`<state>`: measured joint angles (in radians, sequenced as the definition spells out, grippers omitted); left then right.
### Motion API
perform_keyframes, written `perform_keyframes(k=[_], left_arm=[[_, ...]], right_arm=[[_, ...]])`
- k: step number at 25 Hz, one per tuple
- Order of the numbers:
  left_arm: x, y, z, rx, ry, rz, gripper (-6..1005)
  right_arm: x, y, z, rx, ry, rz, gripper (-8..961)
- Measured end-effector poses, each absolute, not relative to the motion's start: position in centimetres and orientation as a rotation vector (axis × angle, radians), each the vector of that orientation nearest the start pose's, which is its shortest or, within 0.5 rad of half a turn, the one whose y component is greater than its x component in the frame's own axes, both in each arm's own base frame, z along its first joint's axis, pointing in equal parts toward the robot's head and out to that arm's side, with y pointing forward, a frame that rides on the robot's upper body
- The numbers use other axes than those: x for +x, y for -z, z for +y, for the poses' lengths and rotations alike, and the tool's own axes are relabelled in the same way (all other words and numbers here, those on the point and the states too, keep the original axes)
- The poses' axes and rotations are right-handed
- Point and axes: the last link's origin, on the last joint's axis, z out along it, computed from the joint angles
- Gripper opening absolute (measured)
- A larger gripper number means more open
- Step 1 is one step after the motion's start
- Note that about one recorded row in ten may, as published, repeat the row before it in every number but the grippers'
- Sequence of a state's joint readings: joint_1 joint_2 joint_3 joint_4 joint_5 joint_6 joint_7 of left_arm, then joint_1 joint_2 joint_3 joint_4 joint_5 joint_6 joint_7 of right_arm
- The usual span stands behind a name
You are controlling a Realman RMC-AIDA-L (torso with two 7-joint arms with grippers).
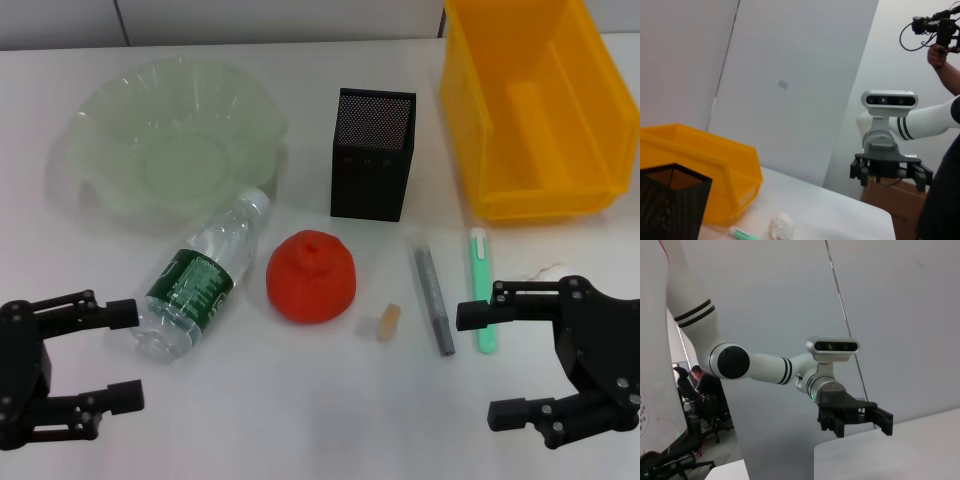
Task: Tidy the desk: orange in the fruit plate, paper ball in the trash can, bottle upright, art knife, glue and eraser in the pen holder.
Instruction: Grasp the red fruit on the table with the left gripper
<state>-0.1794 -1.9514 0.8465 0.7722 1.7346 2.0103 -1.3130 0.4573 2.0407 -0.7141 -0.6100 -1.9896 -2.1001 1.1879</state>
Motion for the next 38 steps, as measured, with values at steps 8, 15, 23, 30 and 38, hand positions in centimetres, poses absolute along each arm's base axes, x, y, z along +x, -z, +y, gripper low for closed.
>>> perform_keyframes(k=[8,15,23,30,38], left_arm=[[-29.4,-5.0,21.8,-2.936,0.939,-0.544,803],[-27.7,-3.5,23.5,-2.977,0.952,-0.468,803],[-24.4,-0.7,29.7,-3.014,0.712,-0.472,802],[-22.0,1.5,33.9,-3.01,0.451,-0.453,802],[-22.0,4.3,35.4,-2.971,0.202,-0.331,799]], right_arm=[[25.0,-1.5,24.9,-3.067,-1.119,0.315,819],[25.2,-1.3,25.3,-3.043,-1.089,0.331,820],[27.3,-1.9,24.6,-2.935,-1.052,0.451,819],[31.2,-3.9,23.1,-2.687,-1.005,0.635,820],[32.7,-4.4,21.3,-2.591,-1.009,0.714,820]])
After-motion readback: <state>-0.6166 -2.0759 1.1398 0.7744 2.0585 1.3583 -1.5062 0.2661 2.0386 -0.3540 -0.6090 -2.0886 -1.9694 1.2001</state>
